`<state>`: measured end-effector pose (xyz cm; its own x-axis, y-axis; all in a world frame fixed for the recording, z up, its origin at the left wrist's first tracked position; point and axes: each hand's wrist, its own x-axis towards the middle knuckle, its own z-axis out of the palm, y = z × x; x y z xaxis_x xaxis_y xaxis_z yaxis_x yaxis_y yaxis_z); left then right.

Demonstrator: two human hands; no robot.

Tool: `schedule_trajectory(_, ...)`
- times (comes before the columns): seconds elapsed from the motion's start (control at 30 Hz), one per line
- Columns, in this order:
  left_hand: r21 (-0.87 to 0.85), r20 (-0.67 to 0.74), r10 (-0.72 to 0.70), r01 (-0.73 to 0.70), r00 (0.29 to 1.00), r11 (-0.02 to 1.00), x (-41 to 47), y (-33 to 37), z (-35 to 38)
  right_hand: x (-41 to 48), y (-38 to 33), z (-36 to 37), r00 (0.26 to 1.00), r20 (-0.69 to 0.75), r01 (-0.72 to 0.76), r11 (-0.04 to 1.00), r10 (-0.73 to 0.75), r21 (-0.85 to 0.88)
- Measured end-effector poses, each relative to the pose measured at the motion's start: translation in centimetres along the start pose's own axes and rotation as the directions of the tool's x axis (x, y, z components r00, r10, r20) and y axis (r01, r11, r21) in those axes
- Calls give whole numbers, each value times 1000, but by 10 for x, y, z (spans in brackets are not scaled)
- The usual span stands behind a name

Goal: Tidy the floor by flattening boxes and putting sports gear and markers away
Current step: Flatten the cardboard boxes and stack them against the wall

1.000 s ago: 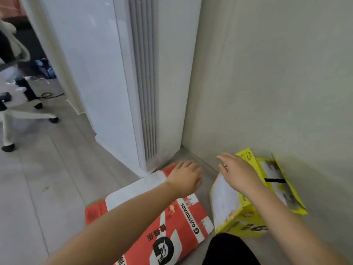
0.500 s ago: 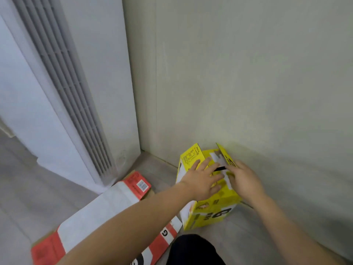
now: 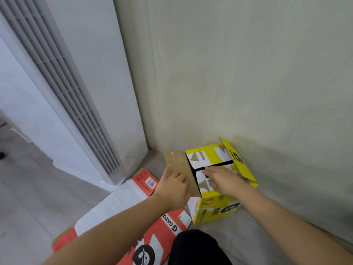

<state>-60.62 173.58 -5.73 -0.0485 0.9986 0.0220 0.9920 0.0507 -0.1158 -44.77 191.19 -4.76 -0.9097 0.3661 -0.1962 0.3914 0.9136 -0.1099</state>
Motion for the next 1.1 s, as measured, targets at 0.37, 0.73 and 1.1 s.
schedule_trajectory(0.37,-250,182,-118,162,976,955,-1,11,28,21,10,-9,983,165,-77,997,79,-18)
schedule_trajectory(0.73,-420,112,-394,402,912,813,17,9,21,-30,-1,1,928,-365,-106,993,77,-58)
schedule_trajectory(1.1,-734,628,-432,309,647,-605,33,-24,-7,-40,-4,-34,844,-525,-65,993,108,101)
